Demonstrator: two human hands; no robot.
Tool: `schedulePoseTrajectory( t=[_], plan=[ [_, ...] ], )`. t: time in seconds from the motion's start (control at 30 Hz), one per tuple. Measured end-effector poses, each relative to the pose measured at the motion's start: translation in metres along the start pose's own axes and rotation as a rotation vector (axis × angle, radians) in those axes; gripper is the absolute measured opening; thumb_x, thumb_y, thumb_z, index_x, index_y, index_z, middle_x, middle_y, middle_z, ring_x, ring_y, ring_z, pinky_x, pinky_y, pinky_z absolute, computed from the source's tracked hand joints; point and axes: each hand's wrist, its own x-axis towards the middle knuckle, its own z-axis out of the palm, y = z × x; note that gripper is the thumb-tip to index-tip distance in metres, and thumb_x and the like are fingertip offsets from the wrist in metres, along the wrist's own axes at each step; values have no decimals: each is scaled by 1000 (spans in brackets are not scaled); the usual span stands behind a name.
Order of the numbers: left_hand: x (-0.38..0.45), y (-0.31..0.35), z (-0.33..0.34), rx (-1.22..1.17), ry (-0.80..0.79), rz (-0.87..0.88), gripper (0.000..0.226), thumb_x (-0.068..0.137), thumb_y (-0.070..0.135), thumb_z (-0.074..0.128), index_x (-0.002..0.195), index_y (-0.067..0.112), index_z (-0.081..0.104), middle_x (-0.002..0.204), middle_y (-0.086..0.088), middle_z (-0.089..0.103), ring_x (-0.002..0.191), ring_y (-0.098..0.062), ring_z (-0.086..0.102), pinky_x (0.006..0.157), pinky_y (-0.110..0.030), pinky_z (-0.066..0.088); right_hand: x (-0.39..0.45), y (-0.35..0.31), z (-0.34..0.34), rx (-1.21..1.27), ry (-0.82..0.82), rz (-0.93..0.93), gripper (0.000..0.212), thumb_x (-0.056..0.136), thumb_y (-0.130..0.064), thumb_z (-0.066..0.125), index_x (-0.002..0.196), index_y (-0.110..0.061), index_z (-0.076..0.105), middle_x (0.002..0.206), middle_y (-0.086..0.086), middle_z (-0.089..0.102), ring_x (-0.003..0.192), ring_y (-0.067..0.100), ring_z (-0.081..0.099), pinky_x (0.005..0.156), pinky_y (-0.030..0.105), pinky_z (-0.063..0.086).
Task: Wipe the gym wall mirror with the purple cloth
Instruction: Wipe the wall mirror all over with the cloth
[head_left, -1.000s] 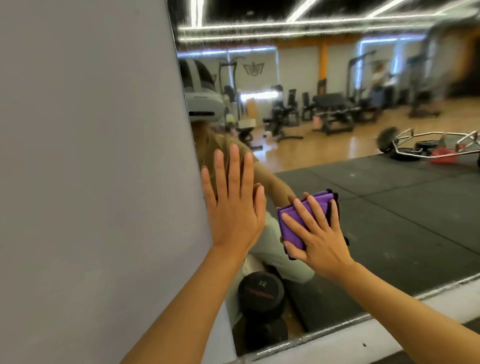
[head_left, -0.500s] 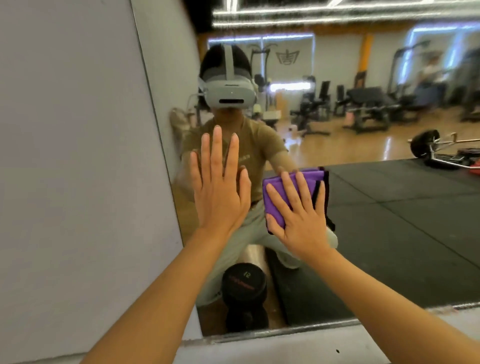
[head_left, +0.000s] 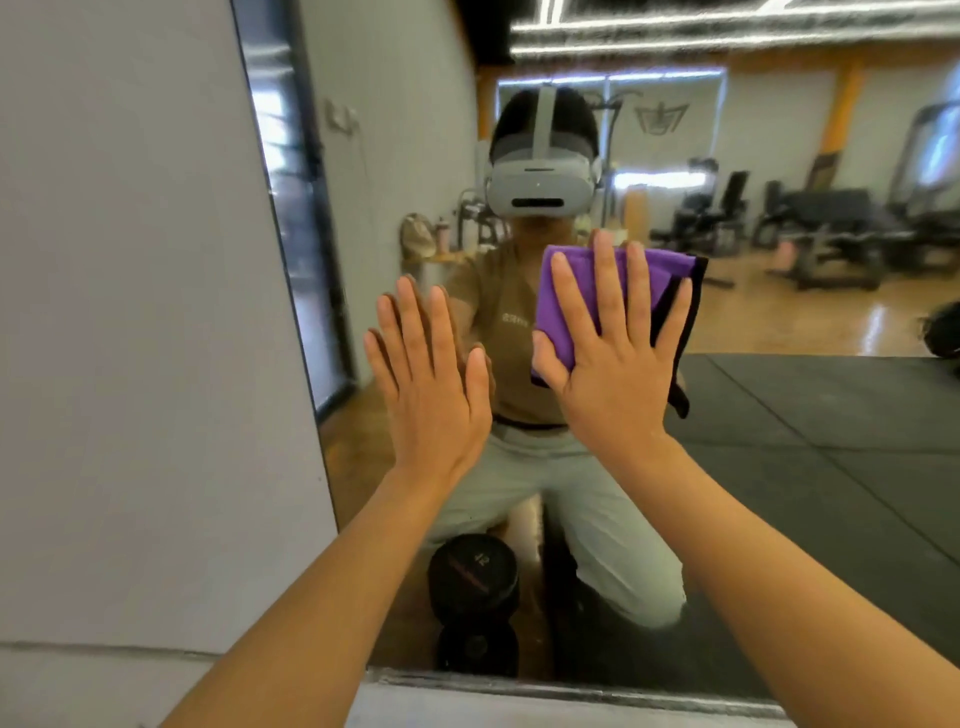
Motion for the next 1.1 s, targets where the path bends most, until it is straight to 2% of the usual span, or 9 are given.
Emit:
schedulePoseTrajectory(
  t=[0.17,0.27,0.37,0.47,0.57,0.67,0.77,0.9,1.1],
  plan=[
    [-6,18,1,-66,-2,-80,68,106,41,30,158,0,12,165,-26,8,154,-40,3,125,-54,2,-78,3,1,51,-81,-59,63,102,-48,47,158,-26,30,166,8,21,152,33,21,121,62,9],
    [-9,29,3,-43,-72,-58,70,105,42,31,159,4,10,167,-23,3,154,-38,-2,123,-59,-1,-145,18,2,15,-210,-182,70,98,-50,48,159,-28,22,169,5,8,155,31,10,122,60,3],
    [-8,37,6,-18,-110,-71,71,105,46,27,160,7,5,167,-20,-2,154,-38,-5,121,-63,-4,-163,25,1,-5,-256,-219,70,97,-52,45,158,-29,22,170,1,1,156,28,3,123,57,0],
    [-9,36,6,11,-122,-75,72,105,49,23,160,7,3,167,-20,-3,154,-38,-6,120,-63,-6,-138,30,-3,15,-228,-231,69,98,-51,47,159,-30,24,169,2,8,156,27,9,123,56,1],
    [-10,37,7,31,-128,-76,72,106,51,15,160,6,0,166,-23,-3,154,-41,-5,120,-64,-5,-69,41,-8,32,-112,-120,64,101,-51,45,158,-27,29,166,6,20,153,32,21,122,59,8],
    [-10,45,9,6,-116,-108,70,106,46,19,159,7,-2,166,-24,-2,153,-43,-3,120,-66,-2,1,56,-12,13,-39,-33,61,104,-51,42,158,-24,33,164,9,22,152,34,22,120,64,14],
    [-9,49,10,1,-113,-130,69,106,49,11,159,8,-3,166,-24,-2,153,-43,-3,120,-66,-2,10,60,-15,1,-15,-2,59,104,-49,41,157,-24,34,164,9,24,152,34,22,119,65,17],
    [-9,46,12,-5,-139,-140,72,104,53,5,159,8,-7,167,-21,-7,154,-39,-8,120,-65,-5,-65,58,-13,12,-81,-39,61,103,-50,41,158,-24,32,165,10,22,152,36,21,120,64,11],
    [-8,51,11,17,-167,-160,82,102,61,9,158,5,-8,166,-23,-9,153,-42,-10,119,-67,-3,-175,82,-9,-26,-237,-191,74,97,-51,46,161,-32,16,169,1,10,156,29,9,122,59,3]
  ],
)
